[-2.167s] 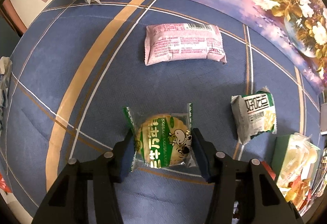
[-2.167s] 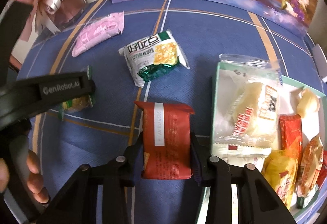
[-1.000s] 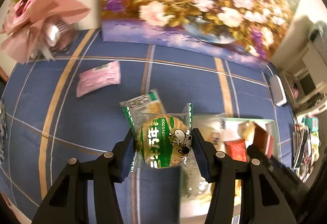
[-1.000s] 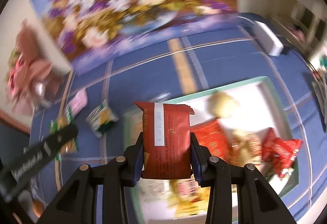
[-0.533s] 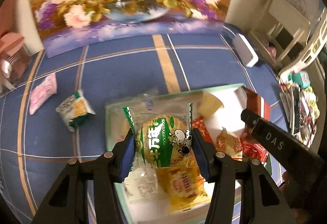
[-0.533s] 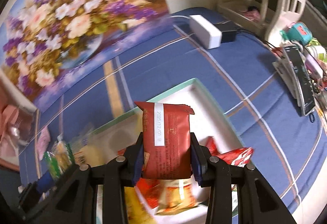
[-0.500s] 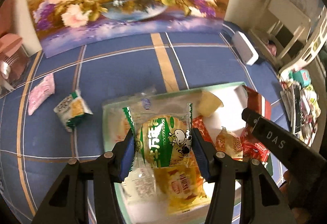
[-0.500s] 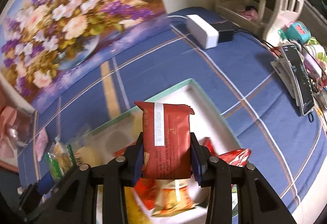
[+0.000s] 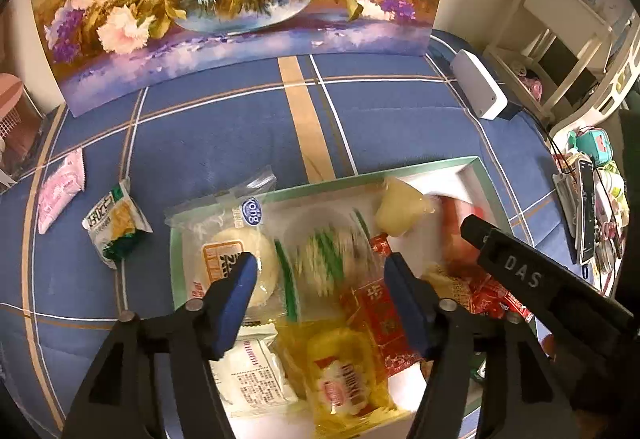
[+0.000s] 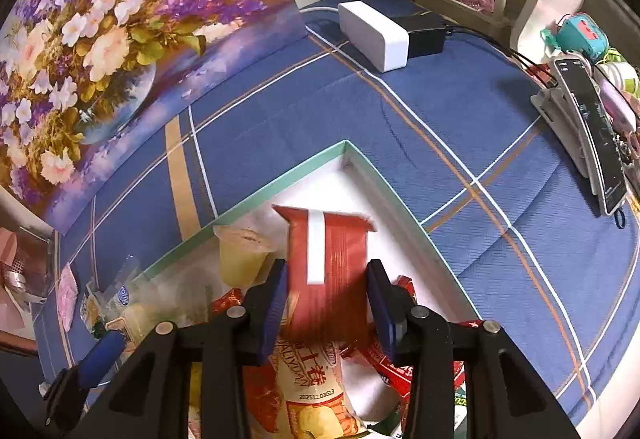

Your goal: Organize snacks

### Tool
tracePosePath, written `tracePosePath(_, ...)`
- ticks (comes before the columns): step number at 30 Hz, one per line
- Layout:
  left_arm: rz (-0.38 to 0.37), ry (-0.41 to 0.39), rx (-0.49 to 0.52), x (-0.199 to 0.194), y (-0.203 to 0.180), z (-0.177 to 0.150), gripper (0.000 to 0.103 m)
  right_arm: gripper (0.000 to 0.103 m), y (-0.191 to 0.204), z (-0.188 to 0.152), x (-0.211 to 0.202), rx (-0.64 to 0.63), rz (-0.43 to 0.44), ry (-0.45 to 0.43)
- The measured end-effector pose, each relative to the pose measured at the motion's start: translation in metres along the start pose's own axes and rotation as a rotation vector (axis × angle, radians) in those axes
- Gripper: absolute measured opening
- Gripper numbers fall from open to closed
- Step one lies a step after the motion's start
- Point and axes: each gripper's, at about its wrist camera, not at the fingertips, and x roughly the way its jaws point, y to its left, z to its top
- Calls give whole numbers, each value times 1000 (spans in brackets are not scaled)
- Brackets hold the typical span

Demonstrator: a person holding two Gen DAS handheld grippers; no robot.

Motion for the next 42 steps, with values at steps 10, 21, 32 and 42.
tracePosePath(10,41,-15,-102,-19,34,-3,73,68,13,-5,-3,-20,10,23)
tracePosePath(21,214,-31,-383,-35,147,-10,79,92,62,-20,-14,-134,77,-8)
tracePosePath(32,312,-28,-568,-51,240,-30,80,92,128,-45,-37,-264,172,-31)
tracePosePath(42,290,9,-712,-47,303,-59,80,92,184,-76,-34,-377,258,11)
